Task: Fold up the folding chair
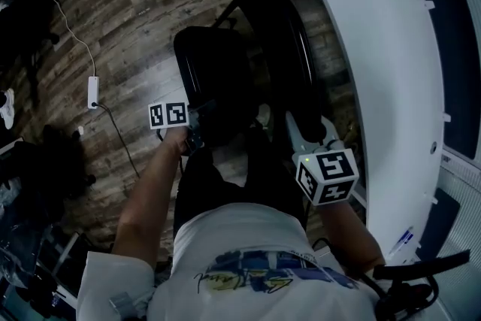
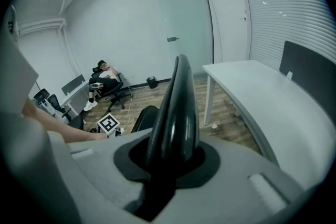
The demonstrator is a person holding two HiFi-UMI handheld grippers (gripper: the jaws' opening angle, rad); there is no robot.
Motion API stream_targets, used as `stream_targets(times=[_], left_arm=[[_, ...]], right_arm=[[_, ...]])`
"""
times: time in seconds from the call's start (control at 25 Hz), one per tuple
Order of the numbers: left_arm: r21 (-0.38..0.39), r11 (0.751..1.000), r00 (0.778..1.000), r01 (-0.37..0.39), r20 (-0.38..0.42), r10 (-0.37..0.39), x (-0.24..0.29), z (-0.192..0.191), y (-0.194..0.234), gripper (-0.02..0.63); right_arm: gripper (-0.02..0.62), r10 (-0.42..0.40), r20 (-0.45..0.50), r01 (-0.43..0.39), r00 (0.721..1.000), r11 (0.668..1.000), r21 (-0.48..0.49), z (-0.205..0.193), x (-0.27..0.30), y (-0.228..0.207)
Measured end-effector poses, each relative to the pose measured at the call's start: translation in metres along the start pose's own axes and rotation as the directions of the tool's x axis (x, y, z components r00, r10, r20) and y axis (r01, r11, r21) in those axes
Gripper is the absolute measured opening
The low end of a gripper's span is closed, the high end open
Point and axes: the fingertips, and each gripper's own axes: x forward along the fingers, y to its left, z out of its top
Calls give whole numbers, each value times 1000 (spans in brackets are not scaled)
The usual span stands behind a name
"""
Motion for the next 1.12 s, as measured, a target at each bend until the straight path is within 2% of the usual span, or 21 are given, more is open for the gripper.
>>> stream_targets(times=[0.28,0.52,0.88,0.96,1.12], left_arm=[[25,993,993,-117,-14,118,36,-2,-43,126],[39,969,970,-245,0,245,80,1,-83,126],[-43,927,927,-373,8,374,133,-11,-116,124],[-52,912,913,-407,1,407,147,-7,-121,124],[-67,866,868,-496,-7,496,162,-2,-131,124]], right_arm=[[64,18,15,-19,1000,999,39,4,-13,-23],[64,29,29,-30,999,999,38,13,-21,-41],[63,66,35,-66,997,998,-10,12,-33,-62],[63,74,38,-73,997,997,-14,17,-31,-73],[63,102,46,-100,994,994,-33,25,-31,-91]])
